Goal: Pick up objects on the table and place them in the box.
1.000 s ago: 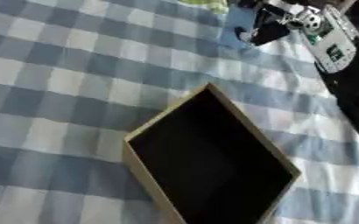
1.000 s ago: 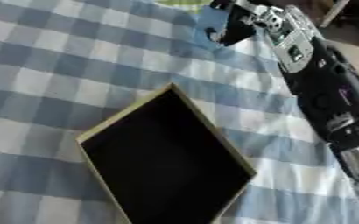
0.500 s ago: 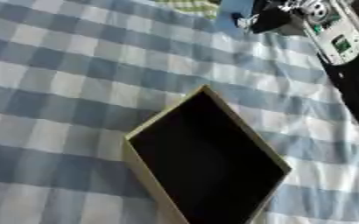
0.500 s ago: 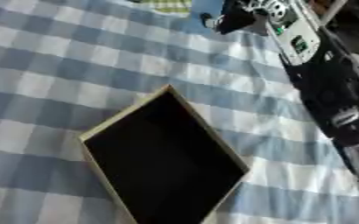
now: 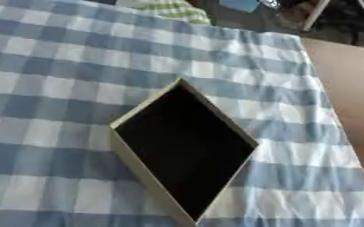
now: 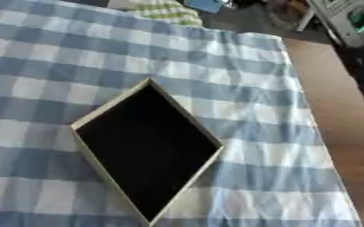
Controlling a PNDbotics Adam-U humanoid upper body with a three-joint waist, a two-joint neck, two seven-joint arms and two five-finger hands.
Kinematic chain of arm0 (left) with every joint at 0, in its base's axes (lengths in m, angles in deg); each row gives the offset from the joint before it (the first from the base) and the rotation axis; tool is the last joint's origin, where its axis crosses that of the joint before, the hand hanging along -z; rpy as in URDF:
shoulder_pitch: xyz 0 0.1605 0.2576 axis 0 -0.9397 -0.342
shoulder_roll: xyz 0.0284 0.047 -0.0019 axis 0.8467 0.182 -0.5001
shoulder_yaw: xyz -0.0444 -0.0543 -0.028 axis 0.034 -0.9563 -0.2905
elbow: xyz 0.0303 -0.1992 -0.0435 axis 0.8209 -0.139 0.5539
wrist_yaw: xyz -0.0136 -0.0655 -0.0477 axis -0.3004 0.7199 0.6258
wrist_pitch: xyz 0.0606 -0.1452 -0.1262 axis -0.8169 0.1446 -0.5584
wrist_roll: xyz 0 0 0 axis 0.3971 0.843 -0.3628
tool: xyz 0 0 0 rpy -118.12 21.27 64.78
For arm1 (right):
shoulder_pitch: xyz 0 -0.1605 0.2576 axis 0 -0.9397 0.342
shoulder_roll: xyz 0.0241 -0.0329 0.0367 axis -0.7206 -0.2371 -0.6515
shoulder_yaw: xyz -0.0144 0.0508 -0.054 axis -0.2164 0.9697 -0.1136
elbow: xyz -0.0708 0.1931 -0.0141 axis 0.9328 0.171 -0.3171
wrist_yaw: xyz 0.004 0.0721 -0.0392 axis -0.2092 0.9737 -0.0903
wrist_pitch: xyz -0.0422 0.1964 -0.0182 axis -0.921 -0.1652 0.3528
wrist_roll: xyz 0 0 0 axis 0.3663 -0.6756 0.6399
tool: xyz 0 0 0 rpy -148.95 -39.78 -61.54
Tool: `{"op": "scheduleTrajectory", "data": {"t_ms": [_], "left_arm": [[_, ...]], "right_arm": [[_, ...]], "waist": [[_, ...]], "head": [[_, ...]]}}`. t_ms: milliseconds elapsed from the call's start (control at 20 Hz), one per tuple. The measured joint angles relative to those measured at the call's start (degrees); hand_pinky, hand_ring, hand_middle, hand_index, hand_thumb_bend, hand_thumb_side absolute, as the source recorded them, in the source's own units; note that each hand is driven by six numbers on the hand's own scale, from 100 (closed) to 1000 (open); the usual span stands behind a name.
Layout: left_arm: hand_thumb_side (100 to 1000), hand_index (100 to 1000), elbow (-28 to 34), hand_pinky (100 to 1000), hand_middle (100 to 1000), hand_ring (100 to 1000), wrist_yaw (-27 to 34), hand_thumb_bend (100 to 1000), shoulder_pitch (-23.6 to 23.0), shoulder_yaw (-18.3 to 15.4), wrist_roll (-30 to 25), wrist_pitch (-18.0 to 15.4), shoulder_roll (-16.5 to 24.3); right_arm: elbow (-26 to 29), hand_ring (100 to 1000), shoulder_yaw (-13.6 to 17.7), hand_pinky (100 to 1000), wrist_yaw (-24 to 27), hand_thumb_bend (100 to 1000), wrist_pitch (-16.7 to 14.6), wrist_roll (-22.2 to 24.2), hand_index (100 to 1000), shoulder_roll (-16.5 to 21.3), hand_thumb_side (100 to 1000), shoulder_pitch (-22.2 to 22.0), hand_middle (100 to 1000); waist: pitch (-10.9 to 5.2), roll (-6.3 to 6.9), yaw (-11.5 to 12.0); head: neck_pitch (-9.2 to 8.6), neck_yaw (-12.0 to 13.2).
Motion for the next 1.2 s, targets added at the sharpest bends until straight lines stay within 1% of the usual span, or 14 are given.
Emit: {"op": "scheduleTrajectory", "data": {"t_ms": [150,200,250,300,450,650,900,1050,1200], "left_arm": [[566,749,0.00,611,678,709,0.53,334,0.00,-0.25,0.14,-0.04,0.28],[566,749,0.00,611,678,709,0.68,335,-0.02,-0.32,0.31,-0.06,0.28],[575,749,0.00,612,678,709,0.82,352,-0.07,-0.45,0.51,-0.08,0.28],[564,750,0.00,612,678,709,0.86,335,-0.15,-0.58,0.67,-0.16,0.28],[563,750,0.00,611,678,709,0.86,334,-0.36,-0.76,1.20,-0.45,0.29],[564,749,0.00,611,677,709,0.74,332,-0.64,-0.92,1.76,-0.77,0.30],[566,749,0.00,609,677,708,-0.11,329,-1.71,-0.94,2.19,-0.92,0.32],[568,749,0.00,608,677,708,-0.70,329,-2.41,-0.94,2.40,-0.87,0.32],[569,749,0.00,608,677,708,-0.95,328,-2.62,-0.94,2.50,-0.78,0.32]], "right_arm": [[9.95,618,-0.71,680,1.94,100,5.38,-0.30,608,1.60,214,-3.04,298],[12.72,617,-0.72,680,2.46,100,6.46,-0.40,608,1.74,212,-3.83,298],[14.75,617,-0.81,680,2.85,100,6.94,-0.52,608,1.73,173,-4.35,298],[16.16,617,-1.03,679,3.16,100,6.98,-0.63,608,1.69,211,-4.70,298],[17.96,616,-2.00,679,3.25,100,5.79,-0.82,611,0.56,207,-5.22,301],[18.46,616,-3.44,679,1.84,100,3.46,-1.15,610,-2.45,210,-5.29,302],[18.47,618,-5.26,683,-2.70,100,0.25,-1.58,610,-7.55,200,-6.64,305],[18.47,618,-6.16,680,-6.49,100,-1.93,-2.24,611,-10.52,211,-8.39,304],[18.47,616,-7.05,675,-9.12,100,-3.52,-2.67,610,-12.60,217,-10.58,302]], "waist": [[-0.86,0.69,-0.54],[-1.03,0.85,-0.62],[-1.13,1.03,-0.70],[-1.16,1.25,-0.76],[-1.19,1.83,-0.88],[-1.17,2.06,-1.13],[-1.14,2.25,-1.87],[-1.14,2.23,-2.36],[-1.14,2.16,-2.48]], "head": [[0.61,0.55],[0.93,0.63],[1.24,0.71],[1.57,0.80],[2.21,1.03],[2.54,1.26],[2.57,1.62],[3.07,2.20],[3.45,2.50]]}}
